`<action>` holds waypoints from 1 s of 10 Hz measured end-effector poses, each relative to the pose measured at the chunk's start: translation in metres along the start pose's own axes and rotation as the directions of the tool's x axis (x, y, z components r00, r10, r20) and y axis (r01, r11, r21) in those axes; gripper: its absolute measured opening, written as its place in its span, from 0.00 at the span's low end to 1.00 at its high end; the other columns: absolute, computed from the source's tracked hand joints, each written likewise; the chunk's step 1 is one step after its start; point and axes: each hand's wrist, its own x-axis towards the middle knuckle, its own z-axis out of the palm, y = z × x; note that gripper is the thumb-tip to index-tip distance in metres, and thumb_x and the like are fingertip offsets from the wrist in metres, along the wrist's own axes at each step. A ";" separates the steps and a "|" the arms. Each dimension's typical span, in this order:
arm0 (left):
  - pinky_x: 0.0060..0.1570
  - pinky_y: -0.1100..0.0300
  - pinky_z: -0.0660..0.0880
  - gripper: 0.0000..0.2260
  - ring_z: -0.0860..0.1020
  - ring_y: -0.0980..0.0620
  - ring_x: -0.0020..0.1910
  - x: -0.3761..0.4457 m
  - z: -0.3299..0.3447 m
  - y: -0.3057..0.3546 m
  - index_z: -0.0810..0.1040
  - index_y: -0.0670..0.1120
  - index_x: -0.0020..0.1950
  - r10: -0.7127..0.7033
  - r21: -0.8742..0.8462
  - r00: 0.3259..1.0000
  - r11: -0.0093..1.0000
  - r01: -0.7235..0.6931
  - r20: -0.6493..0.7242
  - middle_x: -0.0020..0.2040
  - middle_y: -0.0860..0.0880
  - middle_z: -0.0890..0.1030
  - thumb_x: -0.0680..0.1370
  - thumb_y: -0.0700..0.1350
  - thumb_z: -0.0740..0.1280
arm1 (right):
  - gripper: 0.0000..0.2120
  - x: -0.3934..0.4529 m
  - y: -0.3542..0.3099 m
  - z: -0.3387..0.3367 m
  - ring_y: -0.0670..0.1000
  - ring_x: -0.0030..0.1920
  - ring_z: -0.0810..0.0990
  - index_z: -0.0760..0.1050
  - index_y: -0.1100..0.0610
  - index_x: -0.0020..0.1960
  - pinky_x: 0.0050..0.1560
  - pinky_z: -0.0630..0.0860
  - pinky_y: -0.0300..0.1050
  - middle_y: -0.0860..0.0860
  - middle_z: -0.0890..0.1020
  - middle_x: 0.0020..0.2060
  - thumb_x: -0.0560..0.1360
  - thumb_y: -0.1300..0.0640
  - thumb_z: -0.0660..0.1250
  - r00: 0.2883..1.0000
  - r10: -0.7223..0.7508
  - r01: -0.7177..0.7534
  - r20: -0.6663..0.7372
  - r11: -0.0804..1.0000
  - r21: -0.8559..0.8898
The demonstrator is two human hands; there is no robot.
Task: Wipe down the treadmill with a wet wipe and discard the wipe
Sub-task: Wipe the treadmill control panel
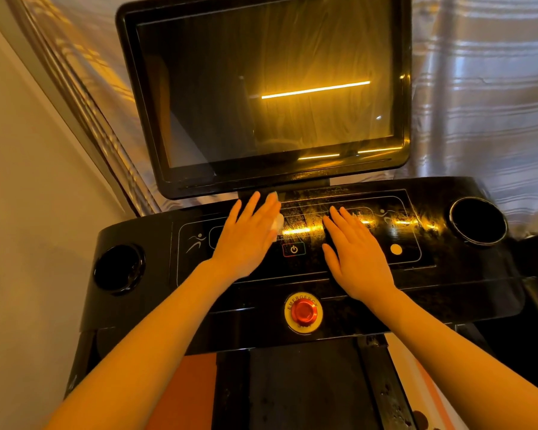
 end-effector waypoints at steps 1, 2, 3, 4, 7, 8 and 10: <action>0.74 0.49 0.39 0.32 0.42 0.47 0.79 -0.025 0.005 0.016 0.45 0.49 0.80 0.193 -0.028 0.981 0.981 -0.193 0.024 0.81 0.49 0.45 0.82 0.50 0.60 | 0.30 0.001 -0.001 0.000 0.57 0.76 0.61 0.65 0.60 0.75 0.75 0.56 0.53 0.57 0.65 0.75 0.80 0.44 0.48 1.000 0.005 -0.005 0.004 1.000 -0.004; 0.76 0.49 0.42 0.31 0.41 0.47 0.79 -0.021 0.008 0.016 0.45 0.49 0.80 0.228 0.009 0.973 0.973 -0.229 0.033 0.81 0.50 0.45 0.82 0.52 0.58 | 0.29 0.001 -0.001 -0.001 0.57 0.77 0.61 0.65 0.60 0.75 0.75 0.57 0.53 0.57 0.65 0.75 0.81 0.44 0.49 1.000 0.008 -0.008 0.011 1.000 0.000; 0.76 0.48 0.52 0.31 0.46 0.46 0.79 0.005 -0.002 0.018 0.49 0.48 0.80 0.125 -0.027 0.992 0.992 -0.125 -0.013 0.81 0.49 0.48 0.82 0.49 0.61 | 0.25 0.001 0.000 -0.001 0.57 0.77 0.60 0.64 0.60 0.76 0.75 0.56 0.53 0.58 0.65 0.76 0.82 0.50 0.58 1.000 0.002 -0.002 0.007 1.000 0.004; 0.74 0.46 0.57 0.30 0.49 0.45 0.79 0.021 -0.007 0.024 0.50 0.49 0.80 -0.008 -0.106 1.000 0.994 0.007 -0.008 0.81 0.50 0.48 0.83 0.48 0.62 | 0.24 0.001 0.000 -0.002 0.57 0.77 0.61 0.64 0.60 0.76 0.75 0.55 0.51 0.57 0.64 0.76 0.82 0.51 0.59 1.000 0.004 -0.004 0.002 1.000 0.006; 0.73 0.43 0.53 0.31 0.48 0.44 0.79 -0.013 0.005 -0.007 0.48 0.50 0.80 -0.391 -0.210 0.920 0.899 0.385 0.014 0.81 0.49 0.51 0.82 0.51 0.61 | 0.27 0.001 0.002 -0.001 0.57 0.77 0.60 0.65 0.59 0.76 0.75 0.55 0.51 0.57 0.65 0.76 0.80 0.47 0.55 1.000 0.006 -0.006 -0.006 1.000 0.030; 0.74 0.44 0.49 0.30 0.44 0.43 0.79 -0.009 0.001 -0.001 0.47 0.49 0.80 -0.341 -0.172 0.940 0.926 0.337 0.006 0.81 0.49 0.48 0.83 0.50 0.59 | 0.27 0.001 0.001 0.000 0.57 0.77 0.60 0.64 0.59 0.76 0.75 0.55 0.51 0.57 0.65 0.76 0.81 0.47 0.55 1.000 0.003 -0.003 -0.005 1.000 0.024; 0.75 0.43 0.42 0.32 0.39 0.43 0.79 -0.012 0.006 0.019 0.45 0.51 0.80 -0.143 -0.156 0.990 0.977 0.144 0.018 0.81 0.51 0.44 0.83 0.50 0.59 | 0.25 0.001 0.000 -0.002 0.57 0.77 0.60 0.64 0.59 0.76 0.75 0.55 0.51 0.57 0.64 0.76 0.82 0.52 0.62 1.000 0.005 -0.005 -0.007 1.000 0.018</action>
